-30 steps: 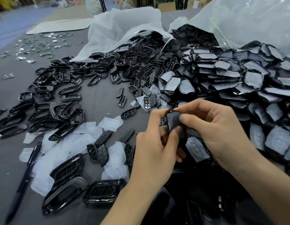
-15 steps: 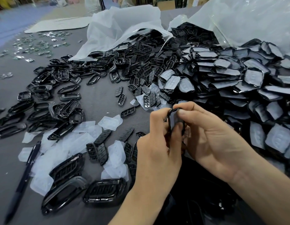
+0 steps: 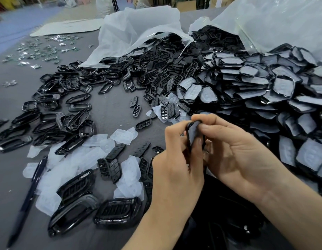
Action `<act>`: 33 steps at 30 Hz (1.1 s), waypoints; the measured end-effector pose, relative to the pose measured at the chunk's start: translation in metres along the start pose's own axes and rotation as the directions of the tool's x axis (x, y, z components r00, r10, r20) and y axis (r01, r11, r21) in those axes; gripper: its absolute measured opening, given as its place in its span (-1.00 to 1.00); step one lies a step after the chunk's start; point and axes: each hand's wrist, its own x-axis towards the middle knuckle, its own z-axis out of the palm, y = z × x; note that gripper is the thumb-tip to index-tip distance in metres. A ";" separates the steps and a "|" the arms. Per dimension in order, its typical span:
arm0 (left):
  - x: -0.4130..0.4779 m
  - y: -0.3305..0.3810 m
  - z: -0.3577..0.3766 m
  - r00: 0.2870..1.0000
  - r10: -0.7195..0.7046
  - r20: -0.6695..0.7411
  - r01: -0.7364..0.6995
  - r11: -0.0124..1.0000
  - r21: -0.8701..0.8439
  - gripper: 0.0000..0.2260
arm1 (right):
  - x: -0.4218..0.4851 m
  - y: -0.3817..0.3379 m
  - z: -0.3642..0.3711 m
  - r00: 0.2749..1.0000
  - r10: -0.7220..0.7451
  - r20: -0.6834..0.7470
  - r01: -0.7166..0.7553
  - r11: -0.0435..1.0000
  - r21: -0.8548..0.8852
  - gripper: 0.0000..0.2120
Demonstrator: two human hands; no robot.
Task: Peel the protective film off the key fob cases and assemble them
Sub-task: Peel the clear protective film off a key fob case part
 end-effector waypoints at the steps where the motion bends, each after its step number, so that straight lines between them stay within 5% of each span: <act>1: 0.000 0.000 0.000 1.000 0.006 0.002 -0.006 1.000 0.002 -0.82 | 0.000 0.000 0.000 1.000 -0.002 0.000 0.002 1.000 0.001 -0.83; 33: 0.002 0.002 -0.001 1.000 0.016 0.014 -0.017 0.996 0.088 -0.82 | 0.000 0.001 -0.002 0.997 -0.039 0.065 0.040 0.999 -0.012 -0.93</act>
